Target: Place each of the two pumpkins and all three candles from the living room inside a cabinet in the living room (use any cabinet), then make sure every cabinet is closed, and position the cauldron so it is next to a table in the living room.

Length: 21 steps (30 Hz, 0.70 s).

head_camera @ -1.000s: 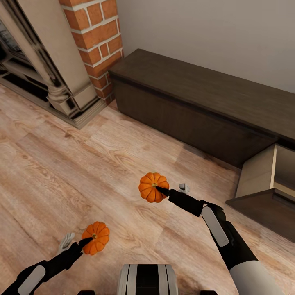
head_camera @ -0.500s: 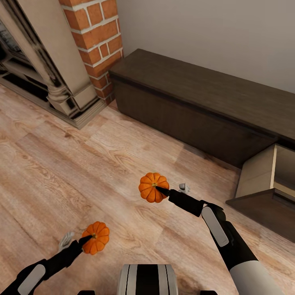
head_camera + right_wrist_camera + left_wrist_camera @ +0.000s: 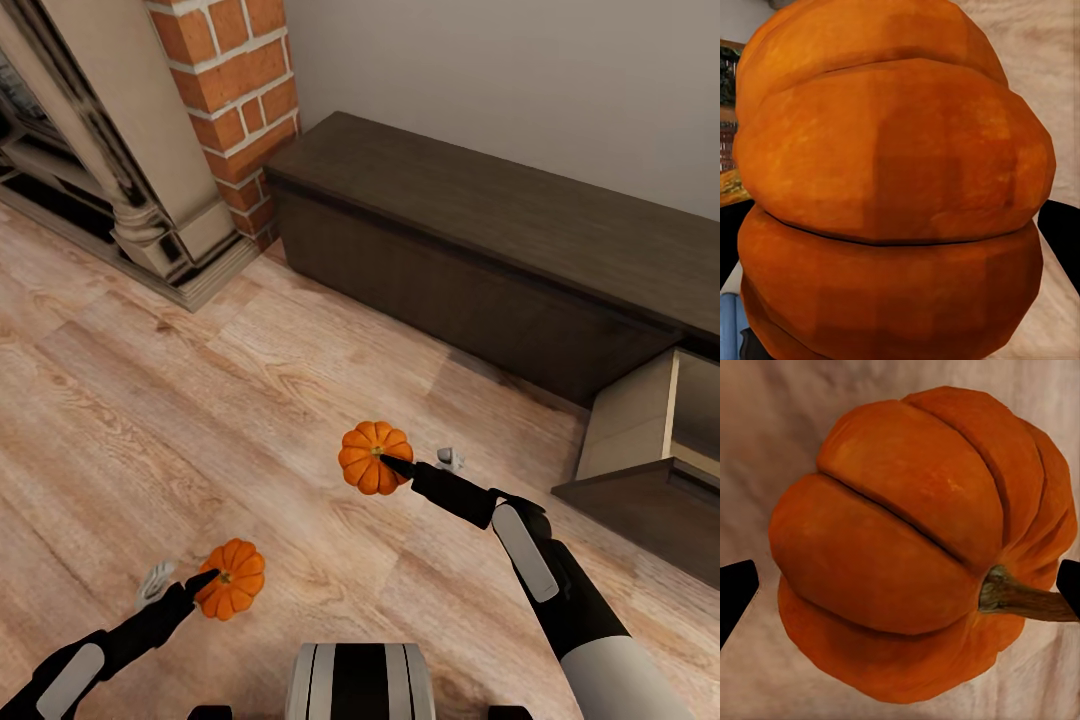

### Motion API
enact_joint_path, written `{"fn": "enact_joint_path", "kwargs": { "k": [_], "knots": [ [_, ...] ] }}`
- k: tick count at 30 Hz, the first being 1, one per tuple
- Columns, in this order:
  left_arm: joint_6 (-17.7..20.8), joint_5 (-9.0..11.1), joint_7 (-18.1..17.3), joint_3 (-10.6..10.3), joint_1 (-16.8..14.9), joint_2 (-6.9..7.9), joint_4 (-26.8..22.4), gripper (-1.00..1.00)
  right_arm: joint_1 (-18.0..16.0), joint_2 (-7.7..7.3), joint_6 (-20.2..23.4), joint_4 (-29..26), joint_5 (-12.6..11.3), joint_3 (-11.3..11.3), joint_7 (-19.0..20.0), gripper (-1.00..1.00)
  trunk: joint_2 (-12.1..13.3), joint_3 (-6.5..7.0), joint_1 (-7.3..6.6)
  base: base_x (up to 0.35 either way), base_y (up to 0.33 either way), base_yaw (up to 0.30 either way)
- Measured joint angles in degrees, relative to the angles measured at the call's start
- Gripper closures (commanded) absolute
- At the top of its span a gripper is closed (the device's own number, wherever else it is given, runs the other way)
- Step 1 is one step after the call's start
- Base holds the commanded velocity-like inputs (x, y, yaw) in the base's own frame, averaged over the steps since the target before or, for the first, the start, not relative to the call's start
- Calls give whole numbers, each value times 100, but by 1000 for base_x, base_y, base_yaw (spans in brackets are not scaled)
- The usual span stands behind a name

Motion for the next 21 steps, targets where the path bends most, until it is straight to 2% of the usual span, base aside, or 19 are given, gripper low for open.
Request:
{"fn": "enact_joint_path", "kwargs": {
  "k": [8, 10, 21],
  "knots": [
    [4, 7, -9, 3, -8, 128, -1, -100, 0, -4, -4, -7, 10, 1, 25, 100, -1, -21, 3, 0, 0, 0],
    [5, 7, -10, 3, -8, 134, -1, -100, 0, -4, -7, -7, 22, -2, 39, 100, -4, -66, 8, 0, 0, 0],
    [6, 9, -10, 3, -17, 138, -1, -100, 0, -4, 6, -17, -16, -3, 70, 100, -4, -66, 8, 0, 0, 0]
  ]
}}
